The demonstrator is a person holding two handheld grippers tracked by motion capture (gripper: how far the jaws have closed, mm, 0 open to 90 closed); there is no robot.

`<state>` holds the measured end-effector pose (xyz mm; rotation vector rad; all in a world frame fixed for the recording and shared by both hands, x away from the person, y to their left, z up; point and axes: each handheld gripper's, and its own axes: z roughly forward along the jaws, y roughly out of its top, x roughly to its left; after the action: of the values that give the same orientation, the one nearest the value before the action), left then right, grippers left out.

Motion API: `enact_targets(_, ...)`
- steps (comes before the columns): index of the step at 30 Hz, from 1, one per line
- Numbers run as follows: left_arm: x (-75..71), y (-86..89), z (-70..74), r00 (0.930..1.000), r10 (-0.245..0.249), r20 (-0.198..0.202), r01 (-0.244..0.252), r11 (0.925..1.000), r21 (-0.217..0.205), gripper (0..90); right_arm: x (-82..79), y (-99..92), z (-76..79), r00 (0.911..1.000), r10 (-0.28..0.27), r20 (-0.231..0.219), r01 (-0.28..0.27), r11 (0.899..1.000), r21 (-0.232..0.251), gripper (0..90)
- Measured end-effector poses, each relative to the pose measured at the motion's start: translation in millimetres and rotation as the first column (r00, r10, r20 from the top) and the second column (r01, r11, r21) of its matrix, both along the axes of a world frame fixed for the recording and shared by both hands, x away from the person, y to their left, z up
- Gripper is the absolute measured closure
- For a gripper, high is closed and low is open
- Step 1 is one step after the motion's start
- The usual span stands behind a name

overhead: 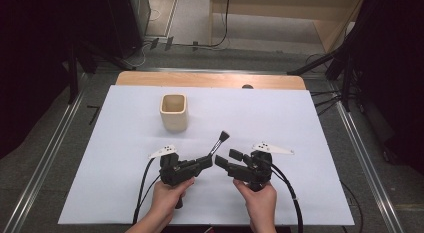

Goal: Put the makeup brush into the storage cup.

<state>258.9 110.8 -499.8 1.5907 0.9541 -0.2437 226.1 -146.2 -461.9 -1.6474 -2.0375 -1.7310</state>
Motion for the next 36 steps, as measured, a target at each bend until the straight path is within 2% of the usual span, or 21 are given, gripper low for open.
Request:
enact_targets(4, -1.7, -2.2, -2.5, 0.9997, 0.014, 0.017, -0.014, 0.9999, -0.004, 79.1, 2.4, 4.5, -2.3, 0.9999, -0.015, 0.004, 0.015, 1.0, -0.005, 28.6)
enact_targets(8, -2.9, -4.2, -3.4, 0.9996, 0.017, 0.022, -0.017, 0.9999, 0.0, 79.1, 4.9, 7.4, -5.6, 0.9994, -0.031, -0.015, 0.031, 0.999, -0.006, 28.6)
enact_targets(11, -3.7, -5.0, -4.5, 0.9992, 0.026, 0.029, -0.026, 0.9997, -0.001, 79.1, 7.6, 10.0, -7.4, 0.9991, -0.035, -0.025, 0.036, 0.999, 0.017, 29.1)
enact_targets(14, -4.0, -5.2, -5.4, 0.9993, 0.029, 0.022, -0.028, 0.9996, -0.009, 79.1, 10.6, 12.5, -8.6, 0.9978, -0.041, -0.053, 0.043, 0.998, 0.052, 30.5)
enact_targets(19, -4.6, -4.4, -4.8, 0.9988, 0.039, 0.031, -0.038, 0.9992, -0.01, 79.1, 15.7, 16.2, -10.4, 0.9965, -0.053, -0.065, 0.057, 0.996, 0.071, 30.6)
enact_targets(21, -4.7, -4.1, -4.7, 0.9986, 0.042, 0.032, -0.042, 0.9991, -0.008, 79.1, 18.2, 17.3, -11.1, 0.9953, -0.05, -0.083, 0.057, 0.994, 0.092, 31.2)
enact_targets(28, -4.8, -4.5, -4.9, 0.9987, 0.038, 0.035, -0.037, 0.9992, -0.011, 79.1, 22.8, 20.0, -11.6, 0.9926, -0.052, -0.109, 0.066, 0.989, 0.131, 38.0)
enact_targets(30, -4.8, -4.5, -5.4, 0.9987, 0.038, 0.034, -0.038, 0.9991, -0.02, 79.1, 25.4, 20.1, -12.9, 0.99, -0.037, -0.136, 0.058, 0.986, 0.155, 40.0)
enact_targets(36, -5.1, -3.9, -6.4, 0.9985, 0.048, 0.029, -0.047, 0.9984, -0.031, 79.1, 29.1, 21.5, -15.4, 0.9834, -0.035, -0.178, 0.065, 0.983, 0.169, 48.6)
